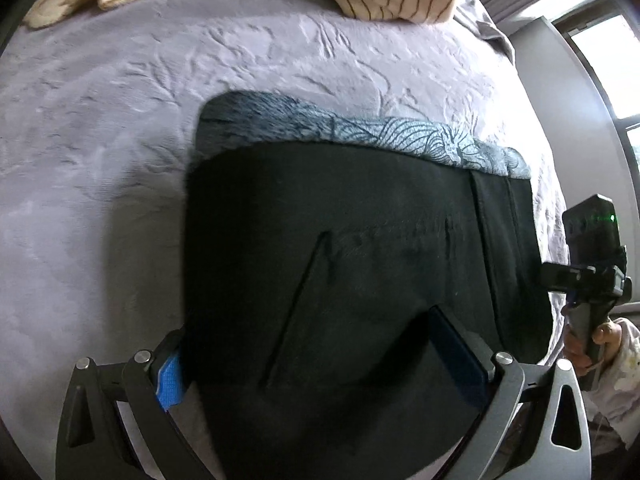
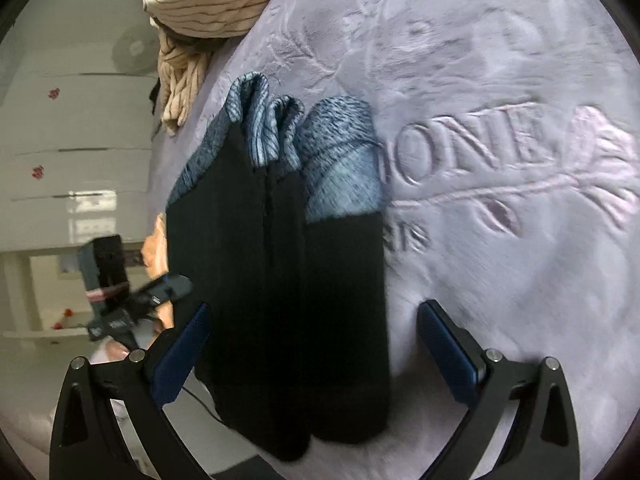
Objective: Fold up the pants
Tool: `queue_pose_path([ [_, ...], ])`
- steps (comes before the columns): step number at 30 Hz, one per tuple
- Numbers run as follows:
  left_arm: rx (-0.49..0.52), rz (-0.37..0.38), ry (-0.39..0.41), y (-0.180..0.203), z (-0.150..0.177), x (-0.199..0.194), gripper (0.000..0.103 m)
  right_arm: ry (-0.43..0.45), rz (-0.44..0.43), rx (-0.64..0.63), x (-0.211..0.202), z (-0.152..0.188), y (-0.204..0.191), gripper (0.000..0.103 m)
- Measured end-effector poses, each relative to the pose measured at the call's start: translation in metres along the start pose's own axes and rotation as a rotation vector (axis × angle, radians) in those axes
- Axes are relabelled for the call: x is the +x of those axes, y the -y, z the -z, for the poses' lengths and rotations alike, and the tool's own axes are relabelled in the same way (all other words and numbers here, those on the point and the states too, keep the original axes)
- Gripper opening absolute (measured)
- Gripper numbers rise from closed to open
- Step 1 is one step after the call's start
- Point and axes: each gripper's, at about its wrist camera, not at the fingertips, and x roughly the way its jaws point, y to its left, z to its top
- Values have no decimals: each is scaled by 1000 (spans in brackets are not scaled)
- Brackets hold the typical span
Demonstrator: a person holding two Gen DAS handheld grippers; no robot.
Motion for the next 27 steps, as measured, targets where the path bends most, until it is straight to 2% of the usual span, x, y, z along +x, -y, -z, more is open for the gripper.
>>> queue_pose_path([
  [2, -25, 10, -1, -2, 1, 2, 103, 0, -11, 33, 7, -5, 1, 100],
  [3, -45, 22, -2, -5, 2, 2, 98, -2, 6, 52, 9, -6, 2, 90],
  [4, -67, 28, 9, -6, 4, -2, 94, -5, -3, 62, 11, -7, 1, 73],
  [6, -78, 50, 28, -5, 7, -12, 77, 2, -23, 64, 8, -4, -4, 66],
  [9, -66, 60, 47, 2, 11, -28, 66, 10, -66, 61, 0, 1, -14, 53],
  [15, -47, 82, 78, 9, 36, -76, 66, 7, -109, 46, -21, 19, -50, 51],
  [20, -61, 77, 100, -20, 68, -126, 66, 4, -150, 22, -19, 53, -89, 51],
  [27, -98, 25, 110, -87, 110, -183, 66, -11, -212, 29, 47, 110, -150, 51],
])
